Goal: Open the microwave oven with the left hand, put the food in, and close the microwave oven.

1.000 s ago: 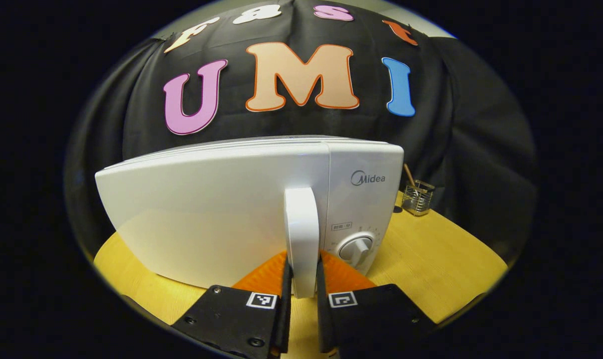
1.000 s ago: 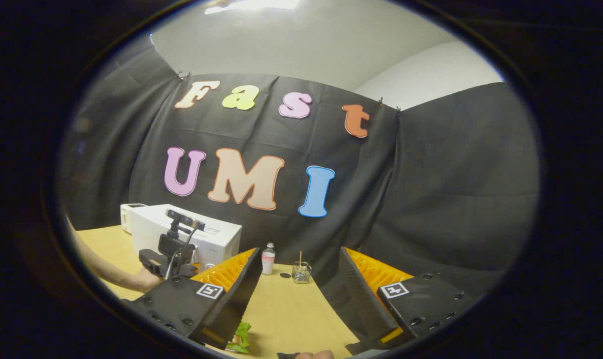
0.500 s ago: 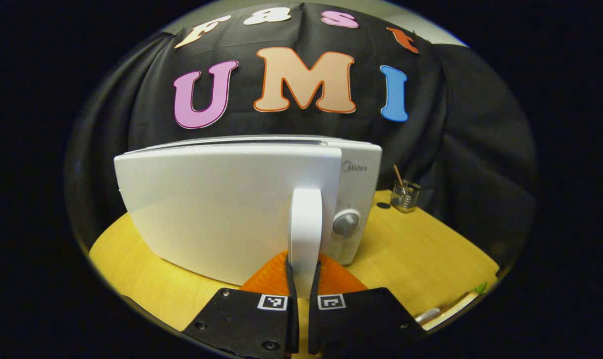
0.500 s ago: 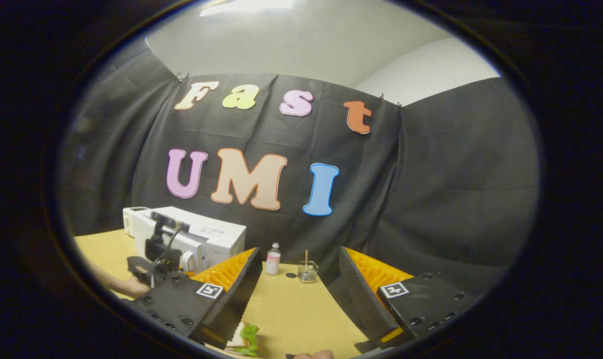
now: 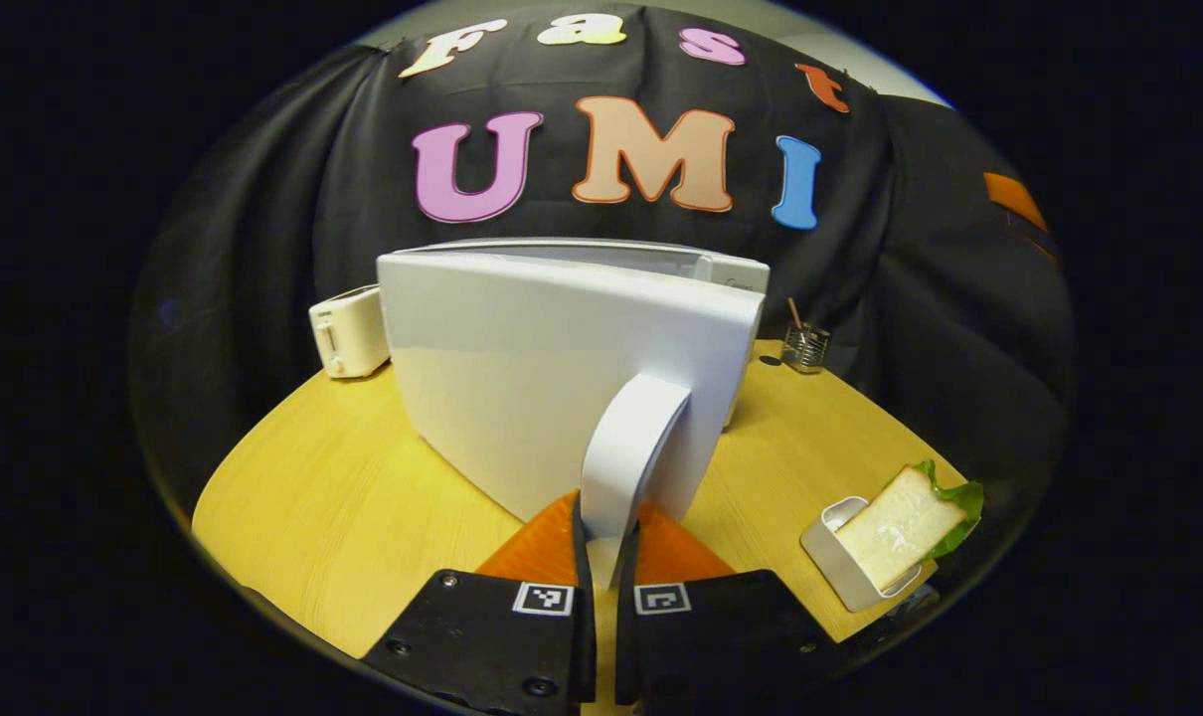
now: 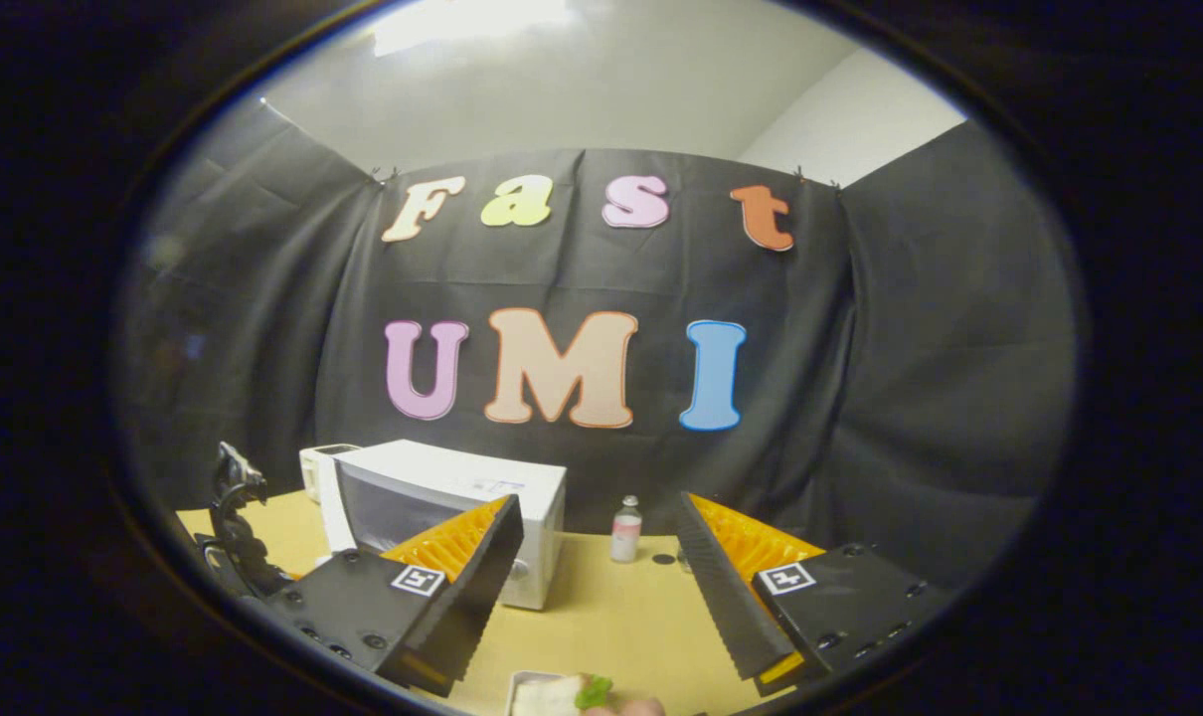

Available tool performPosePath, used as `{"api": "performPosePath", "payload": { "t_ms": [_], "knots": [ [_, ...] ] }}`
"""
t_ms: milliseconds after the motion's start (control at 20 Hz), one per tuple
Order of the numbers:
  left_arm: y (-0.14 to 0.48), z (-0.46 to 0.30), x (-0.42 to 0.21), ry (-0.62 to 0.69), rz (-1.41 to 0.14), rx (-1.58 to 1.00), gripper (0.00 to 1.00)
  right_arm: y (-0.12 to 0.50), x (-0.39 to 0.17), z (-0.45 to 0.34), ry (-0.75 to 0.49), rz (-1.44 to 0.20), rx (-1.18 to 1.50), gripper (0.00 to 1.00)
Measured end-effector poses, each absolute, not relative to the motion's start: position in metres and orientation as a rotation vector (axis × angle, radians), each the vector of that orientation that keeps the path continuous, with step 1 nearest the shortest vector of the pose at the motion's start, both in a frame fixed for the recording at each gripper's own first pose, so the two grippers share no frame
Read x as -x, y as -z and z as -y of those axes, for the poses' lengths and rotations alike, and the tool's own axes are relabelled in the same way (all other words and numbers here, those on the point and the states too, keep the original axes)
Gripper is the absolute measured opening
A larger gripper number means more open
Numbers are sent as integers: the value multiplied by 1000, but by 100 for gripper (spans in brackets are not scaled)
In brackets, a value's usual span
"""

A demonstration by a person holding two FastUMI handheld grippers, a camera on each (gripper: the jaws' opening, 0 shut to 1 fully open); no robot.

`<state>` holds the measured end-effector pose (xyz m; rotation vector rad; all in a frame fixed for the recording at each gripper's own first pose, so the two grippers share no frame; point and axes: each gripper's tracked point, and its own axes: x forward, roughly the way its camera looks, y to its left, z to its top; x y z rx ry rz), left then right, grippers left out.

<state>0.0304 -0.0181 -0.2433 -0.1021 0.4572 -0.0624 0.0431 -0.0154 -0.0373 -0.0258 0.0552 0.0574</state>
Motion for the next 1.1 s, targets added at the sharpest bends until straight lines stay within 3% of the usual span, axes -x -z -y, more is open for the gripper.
{"api": "performPosePath", "payload": {
  "t_ms": [600, 1100],
  "knots": [
    [249, -95, 28, -141, -502, 109, 8, 69, -23, 1, -84, -140, 82, 97],
    [255, -120, 37, -98, -511, 115, 7, 76, -9, -5, -63, -170, 86, 97]
  ]
}}
